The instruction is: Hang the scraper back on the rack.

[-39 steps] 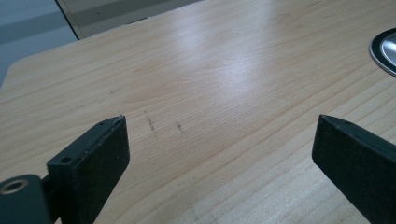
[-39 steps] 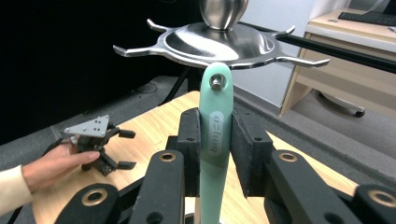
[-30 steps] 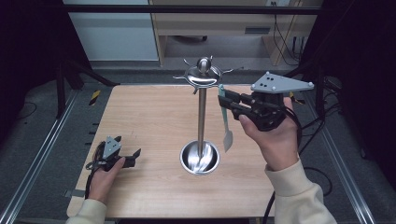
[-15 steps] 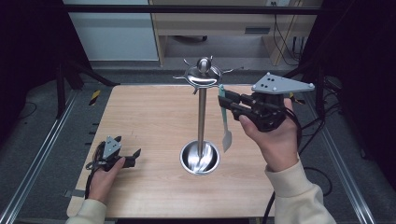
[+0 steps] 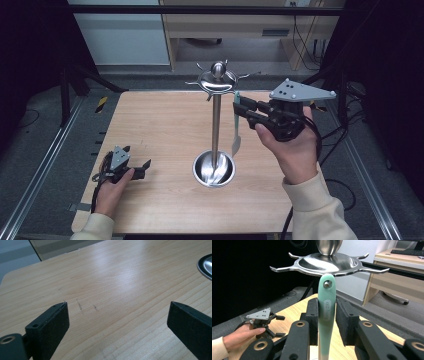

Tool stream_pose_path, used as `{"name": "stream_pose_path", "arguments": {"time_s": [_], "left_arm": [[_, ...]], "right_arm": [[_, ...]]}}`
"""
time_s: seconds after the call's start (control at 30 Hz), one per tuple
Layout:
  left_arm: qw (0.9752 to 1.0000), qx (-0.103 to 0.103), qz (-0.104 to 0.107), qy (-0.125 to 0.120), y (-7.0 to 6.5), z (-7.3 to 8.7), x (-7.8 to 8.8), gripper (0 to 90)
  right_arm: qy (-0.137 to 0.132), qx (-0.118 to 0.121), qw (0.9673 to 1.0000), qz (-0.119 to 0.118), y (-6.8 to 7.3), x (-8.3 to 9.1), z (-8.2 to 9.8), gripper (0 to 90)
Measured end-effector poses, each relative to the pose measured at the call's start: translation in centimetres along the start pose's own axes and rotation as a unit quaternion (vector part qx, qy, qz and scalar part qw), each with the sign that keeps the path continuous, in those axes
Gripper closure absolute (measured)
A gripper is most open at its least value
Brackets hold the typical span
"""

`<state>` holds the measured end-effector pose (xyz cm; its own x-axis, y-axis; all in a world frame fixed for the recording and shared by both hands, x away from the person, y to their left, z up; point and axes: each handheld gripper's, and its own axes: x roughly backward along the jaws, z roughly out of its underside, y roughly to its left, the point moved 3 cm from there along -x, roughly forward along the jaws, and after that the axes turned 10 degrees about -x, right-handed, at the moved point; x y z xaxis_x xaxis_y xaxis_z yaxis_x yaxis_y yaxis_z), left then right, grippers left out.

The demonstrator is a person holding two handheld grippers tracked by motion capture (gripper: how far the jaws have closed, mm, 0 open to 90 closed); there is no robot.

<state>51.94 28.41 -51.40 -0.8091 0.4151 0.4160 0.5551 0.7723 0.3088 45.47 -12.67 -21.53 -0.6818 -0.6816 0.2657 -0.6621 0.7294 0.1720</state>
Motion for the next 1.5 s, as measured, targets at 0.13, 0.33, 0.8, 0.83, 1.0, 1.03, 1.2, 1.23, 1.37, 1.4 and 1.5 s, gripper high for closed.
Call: {"name": "stream_pose_path", "arguments": {"time_s": [0.13,0.33,0.8,0.83,1.0,1.03,1.2,1.23,1.37,1.4,1.5], "left_arm": [[1.0,0.0,0.0,0.001,0.0,0.0,0.0,3.9],[1.0,0.001,-0.001,0.0,0.0,0.0,0.0,3.9],[1.0,0.002,-0.002,-0.001,0.0,0.0,0.0,3.7],[1.0,0.002,-0.002,-0.001,0.0,0.0,0.0,3.7],[1.0,0.002,0.0,-0.004,-0.1,-0.1,0.0,3.6],[1.0,0.002,0.0,-0.004,-0.1,-0.1,0.0,3.6],[0.9999,0.006,-0.001,-0.008,0.0,-0.1,0.0,3.5],[0.9999,0.008,-0.002,-0.01,0.0,-0.1,0.0,3.4],[0.9999,0.01,-0.005,-0.013,0.1,-0.1,0.0,3.3],[0.9998,0.011,-0.005,-0.015,0.1,-0.1,0.0,3.2],[0.9996,0.016,-0.008,-0.019,0.3,-0.1,0.1,3.2]], "right_arm": [[0.001,-0.001,1.0,-0.003,-0.1,0.3,0.1,70.6],[0.009,-0.001,0.9999,0.006,-0.6,0.9,0.4,65.0],[-0.028,-0.006,0.9919,0.124,-4.2,2.3,3.4,26.9],[-0.027,-0.01,0.9912,0.129,-4.6,2.2,3.9,25.7],[-0.022,-0.027,0.9882,0.149,-6.0,2.0,6.1,17.6],[-0.026,-0.031,0.9874,0.153,-6.2,2.0,6.5,15.9],[-0.033,-0.044,0.985,0.164,-7.6,1.9,8.2,11.6],[-0.034,-0.044,0.9845,0.166,-7.8,1.8,8.7,10.6],[-0.035,-0.043,0.9844,0.167,-8.3,1.3,10.2,8.8],[-0.031,-0.042,0.9842,0.169,-8.5,1.0,10.8,8.6],[-0.024,-0.04,0.9843,0.17,-8.9,0.3,12.3,8.1]]}}
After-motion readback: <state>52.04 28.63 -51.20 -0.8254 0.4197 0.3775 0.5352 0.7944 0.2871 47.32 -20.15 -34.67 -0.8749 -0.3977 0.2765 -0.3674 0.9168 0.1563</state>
